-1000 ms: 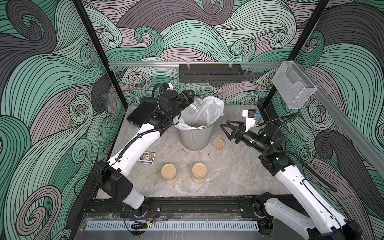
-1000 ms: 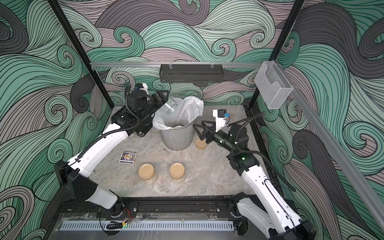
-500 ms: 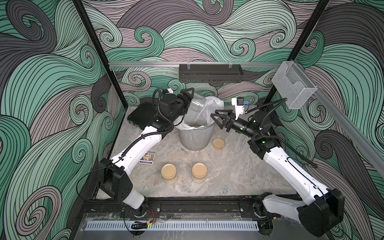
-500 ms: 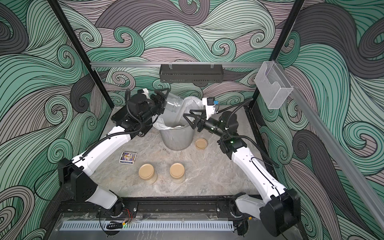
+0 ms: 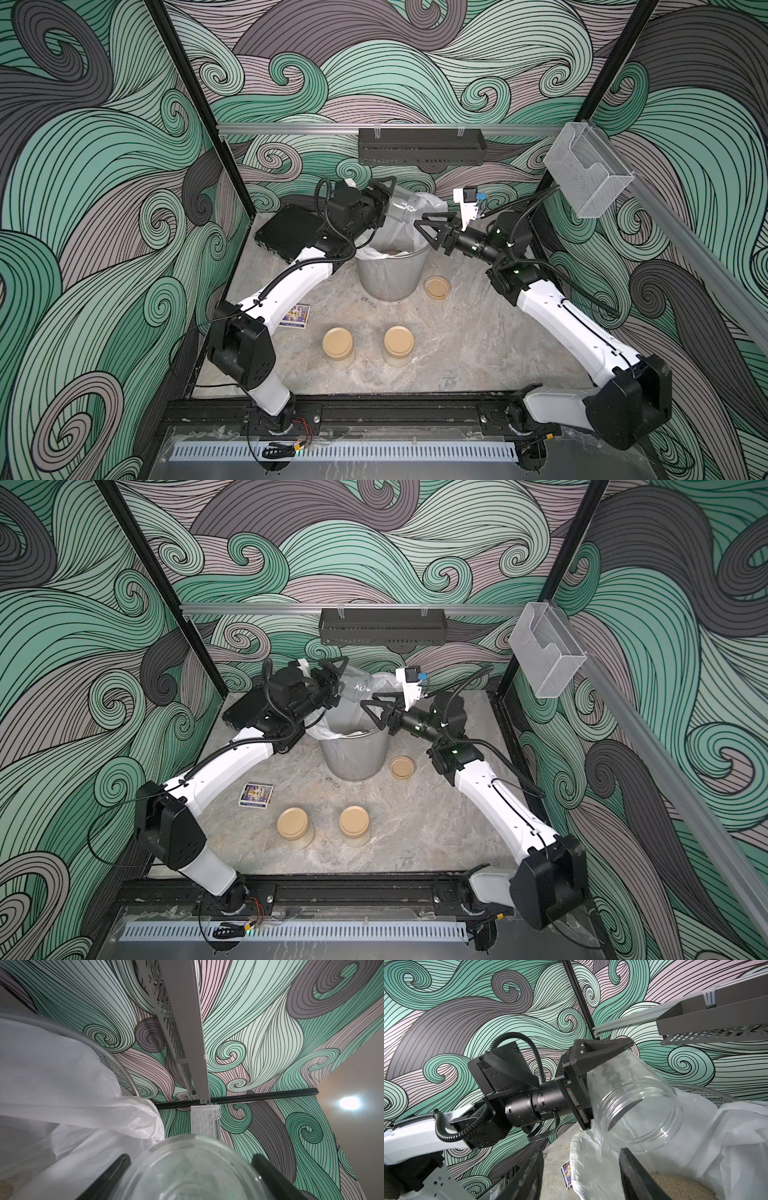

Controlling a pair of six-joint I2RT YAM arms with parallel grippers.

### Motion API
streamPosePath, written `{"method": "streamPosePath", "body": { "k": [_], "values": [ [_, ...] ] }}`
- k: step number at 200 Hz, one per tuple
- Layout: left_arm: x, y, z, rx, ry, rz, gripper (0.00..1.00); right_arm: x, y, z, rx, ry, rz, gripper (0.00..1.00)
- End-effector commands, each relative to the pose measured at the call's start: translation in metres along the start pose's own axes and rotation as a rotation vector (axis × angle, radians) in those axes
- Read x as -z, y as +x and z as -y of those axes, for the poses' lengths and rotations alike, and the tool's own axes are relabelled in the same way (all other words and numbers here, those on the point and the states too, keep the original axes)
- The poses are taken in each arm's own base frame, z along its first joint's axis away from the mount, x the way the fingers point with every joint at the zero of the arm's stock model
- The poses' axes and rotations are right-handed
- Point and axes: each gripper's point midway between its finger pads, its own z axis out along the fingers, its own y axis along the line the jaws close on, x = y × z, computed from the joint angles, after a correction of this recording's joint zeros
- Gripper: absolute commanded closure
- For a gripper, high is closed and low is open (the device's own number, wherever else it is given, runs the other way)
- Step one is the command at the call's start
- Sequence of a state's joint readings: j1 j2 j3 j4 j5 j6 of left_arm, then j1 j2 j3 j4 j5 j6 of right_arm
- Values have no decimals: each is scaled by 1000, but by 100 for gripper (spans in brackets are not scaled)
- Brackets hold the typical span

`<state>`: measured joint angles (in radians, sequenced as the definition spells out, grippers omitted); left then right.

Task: Empty moldy rice from jars
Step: Place the jar at the center of the board.

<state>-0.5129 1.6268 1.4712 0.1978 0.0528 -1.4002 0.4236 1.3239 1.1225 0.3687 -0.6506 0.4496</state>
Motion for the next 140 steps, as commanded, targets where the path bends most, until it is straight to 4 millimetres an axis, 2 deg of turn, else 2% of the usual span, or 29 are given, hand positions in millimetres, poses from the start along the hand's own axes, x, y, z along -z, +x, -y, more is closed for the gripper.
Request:
{"method": "streamPosePath", "body": {
  "k": [1, 80, 140],
  "values": [
    [11, -7, 59, 0, 172, 21, 73, -5, -14, -13, 34, -53, 31, 43],
    [4, -4, 56, 2, 173, 5, 73, -20, -14, -5, 18, -62, 33, 46],
    [-1, 11, 59, 6, 181, -39, 73, -37, -17, 1, 17, -76, 39, 49]
  ]
}}
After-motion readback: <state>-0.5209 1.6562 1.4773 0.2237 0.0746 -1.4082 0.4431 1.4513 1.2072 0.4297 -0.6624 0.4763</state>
